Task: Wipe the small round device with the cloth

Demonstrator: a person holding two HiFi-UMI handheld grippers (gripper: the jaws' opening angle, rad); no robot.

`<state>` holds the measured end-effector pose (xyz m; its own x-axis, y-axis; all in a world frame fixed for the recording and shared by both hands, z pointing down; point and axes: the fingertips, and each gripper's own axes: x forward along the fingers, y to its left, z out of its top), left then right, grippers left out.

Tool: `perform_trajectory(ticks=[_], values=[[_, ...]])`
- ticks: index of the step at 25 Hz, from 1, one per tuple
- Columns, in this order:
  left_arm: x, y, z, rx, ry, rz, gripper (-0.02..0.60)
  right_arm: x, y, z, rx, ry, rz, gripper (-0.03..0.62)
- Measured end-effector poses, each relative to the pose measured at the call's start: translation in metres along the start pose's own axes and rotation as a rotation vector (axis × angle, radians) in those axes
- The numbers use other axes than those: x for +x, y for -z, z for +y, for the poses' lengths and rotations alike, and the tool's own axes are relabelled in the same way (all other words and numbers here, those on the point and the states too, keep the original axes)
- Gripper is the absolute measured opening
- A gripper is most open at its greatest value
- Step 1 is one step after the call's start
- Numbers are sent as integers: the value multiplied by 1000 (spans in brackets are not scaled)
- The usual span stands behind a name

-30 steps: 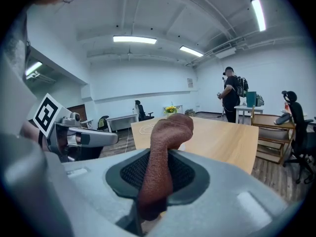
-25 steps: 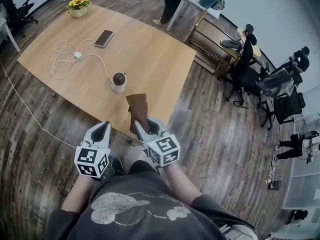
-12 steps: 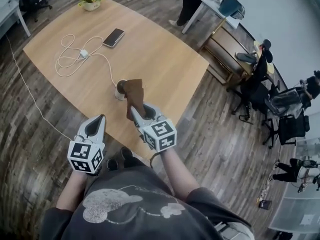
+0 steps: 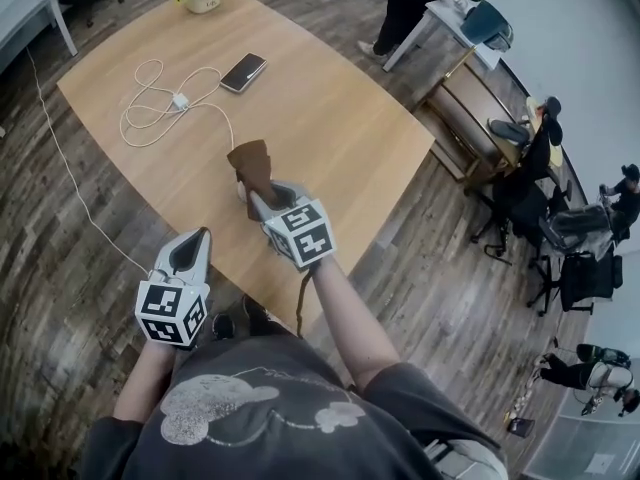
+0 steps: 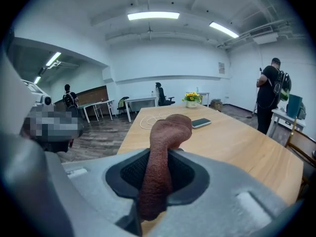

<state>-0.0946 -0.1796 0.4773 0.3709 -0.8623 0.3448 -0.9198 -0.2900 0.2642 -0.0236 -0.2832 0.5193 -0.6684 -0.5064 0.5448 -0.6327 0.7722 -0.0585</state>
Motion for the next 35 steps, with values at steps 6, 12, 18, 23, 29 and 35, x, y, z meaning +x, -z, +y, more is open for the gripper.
perform_trajectory(ticks=[6, 12, 18, 23, 29, 35], values=[[-6, 4, 4, -6, -17, -1, 18, -10, 26, -5, 95, 32, 47, 78], [-9, 14, -5, -12, -16, 5, 18, -33, 67, -4, 155, 47, 93, 78], [-11, 18, -6, -20, -36, 3, 18, -58, 76, 12, 165, 1, 35, 78], [-9, 9, -3, -14, -65, -9, 18, -53, 43, 35, 57, -97, -79, 78], [-2, 7, -4, -21, -99, -10, 18, -21, 39, 52, -31, -184, -34, 80], [-1, 16, 0, -31, -127, 8, 18, 0, 55, 48, -41, -192, 47, 80]])
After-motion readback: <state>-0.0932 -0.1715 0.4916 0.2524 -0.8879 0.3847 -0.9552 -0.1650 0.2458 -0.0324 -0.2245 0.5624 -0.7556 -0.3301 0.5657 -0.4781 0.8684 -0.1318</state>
